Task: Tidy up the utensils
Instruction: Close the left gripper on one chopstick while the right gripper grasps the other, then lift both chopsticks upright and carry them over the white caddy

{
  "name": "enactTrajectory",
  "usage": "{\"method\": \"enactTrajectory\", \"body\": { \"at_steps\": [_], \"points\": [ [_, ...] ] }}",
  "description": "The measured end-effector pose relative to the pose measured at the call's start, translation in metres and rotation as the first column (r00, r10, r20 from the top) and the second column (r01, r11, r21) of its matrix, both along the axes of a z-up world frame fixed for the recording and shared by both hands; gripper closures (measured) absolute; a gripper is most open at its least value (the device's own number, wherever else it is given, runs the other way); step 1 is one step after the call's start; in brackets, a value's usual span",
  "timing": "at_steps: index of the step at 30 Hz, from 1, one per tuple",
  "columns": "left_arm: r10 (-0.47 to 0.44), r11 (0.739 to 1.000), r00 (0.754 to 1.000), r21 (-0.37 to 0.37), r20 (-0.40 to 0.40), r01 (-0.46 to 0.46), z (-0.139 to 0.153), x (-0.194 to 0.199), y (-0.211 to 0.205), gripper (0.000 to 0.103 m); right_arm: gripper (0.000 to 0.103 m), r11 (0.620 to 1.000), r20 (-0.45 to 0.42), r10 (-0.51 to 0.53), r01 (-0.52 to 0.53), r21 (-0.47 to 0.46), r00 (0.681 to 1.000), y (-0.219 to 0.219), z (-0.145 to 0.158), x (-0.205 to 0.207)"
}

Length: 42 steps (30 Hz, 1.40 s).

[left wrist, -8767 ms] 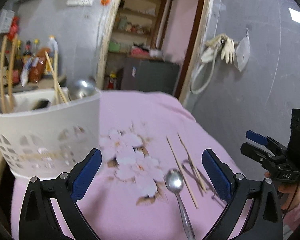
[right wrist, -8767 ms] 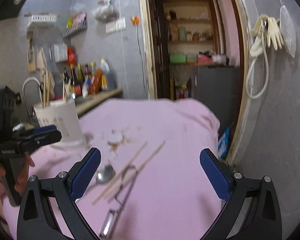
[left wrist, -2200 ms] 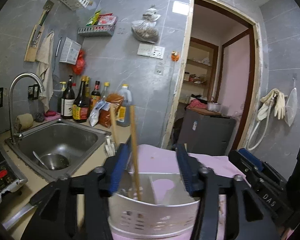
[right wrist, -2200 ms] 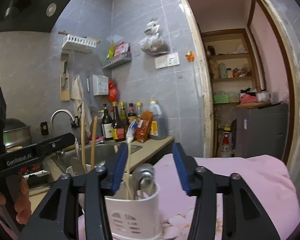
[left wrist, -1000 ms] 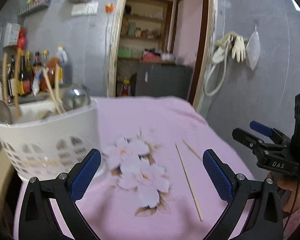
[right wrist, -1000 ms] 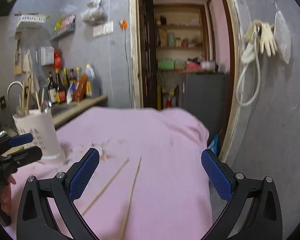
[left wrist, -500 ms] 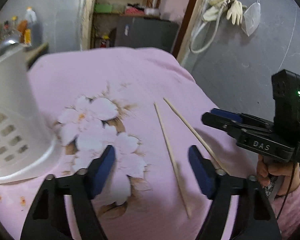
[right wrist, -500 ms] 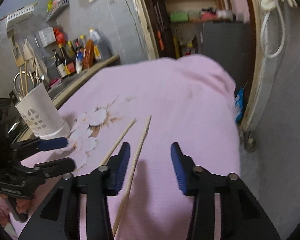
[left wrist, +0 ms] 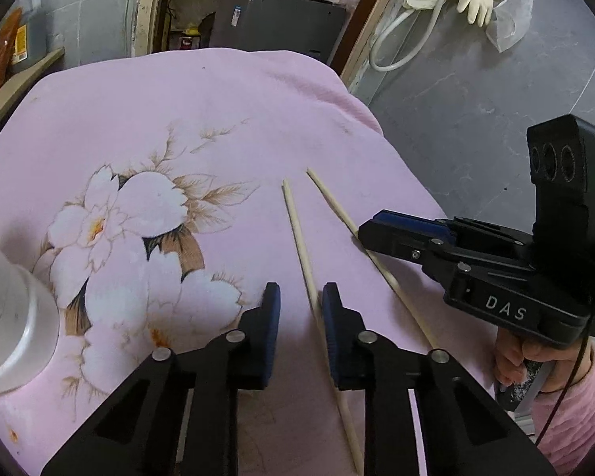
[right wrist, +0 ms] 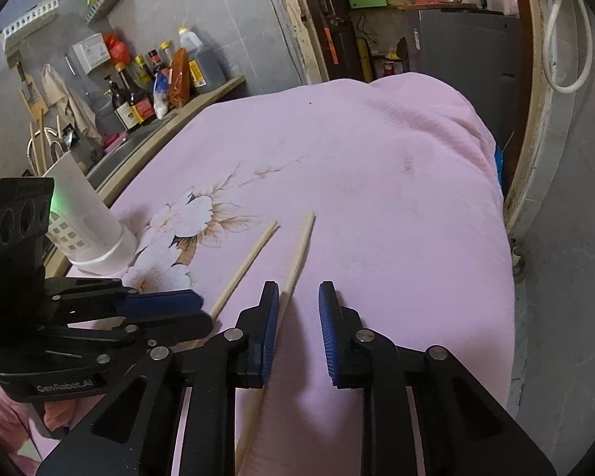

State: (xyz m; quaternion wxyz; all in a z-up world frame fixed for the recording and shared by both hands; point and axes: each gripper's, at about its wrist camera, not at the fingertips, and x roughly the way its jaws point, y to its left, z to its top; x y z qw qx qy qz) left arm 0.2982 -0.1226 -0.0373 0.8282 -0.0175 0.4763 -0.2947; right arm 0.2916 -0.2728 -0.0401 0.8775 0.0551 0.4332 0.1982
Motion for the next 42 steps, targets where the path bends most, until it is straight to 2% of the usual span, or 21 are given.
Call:
{"method": "enactTrajectory", "body": {
  "at_steps": [6, 12, 18, 22, 25, 29, 35, 39, 42],
  "points": [
    [-0.011, 0.999, 1.000, 0.032, 0.007, 0.011, -0.005, 0.004, -0.010, 0.098, 0.087, 0.999, -0.014, 0.015, -0.016, -0.040, 1.000, 0.009, -0.001, 0.006],
    [0.007, 0.995, 0.999, 0.094, 0.036, -0.011, -0.005, -0.001, -0.014, 0.099, 0.089, 0.998, -0.064, 0.004, -0.009, -0.070, 0.998, 0.014, -0.003, 0.015],
    [0.040, 0.996, 0.999, 0.083, 0.007, -0.040, -0.007, -0.003, -0.004, 0.100, 0.089, 0.997, -0.116, -0.032, 0.024, -0.070, 0.993, 0.014, -0.002, 0.021],
    [0.067, 0.994, 0.998, 0.081, 0.020, -0.068, -0.003, -0.010, -0.002, 0.101, 0.098, 0.995, -0.121, -0.070, 0.060, -0.079, 0.990, 0.017, -0.001, 0.017],
    [0.071, 0.994, 0.997, 0.084, 0.034, -0.073, -0.002, -0.015, 0.000, 0.101, 0.100, 0.996, -0.106, -0.089, 0.085, -0.040, 0.990, 0.014, 0.000, 0.009],
    [0.084, 0.994, 0.995, 0.070, 0.054, -0.088, 0.002, -0.022, 0.005, 0.101, 0.100, 0.993, -0.065, -0.111, 0.113, 0.022, 0.992, 0.010, 0.000, -0.006],
    [0.111, 0.992, 0.978, 0.042, 0.175, -0.120, 0.023, -0.038, 0.011, 0.101, 0.100, 0.990, 0.115, -0.127, 0.119, 0.074, 0.985, 0.017, 0.017, -0.040],
    [0.147, 0.988, 0.948, 0.012, 0.281, -0.157, 0.038, -0.052, 0.018, 0.101, 0.100, 0.990, 0.306, -0.138, 0.121, 0.076, 0.942, 0.028, 0.036, -0.066],
    [0.181, 0.982, 0.916, -0.019, 0.357, -0.187, 0.049, -0.060, 0.026, 0.101, 0.100, 0.989, 0.403, -0.148, 0.127, 0.078, 0.903, 0.034, 0.046, -0.077]
  ]
}}
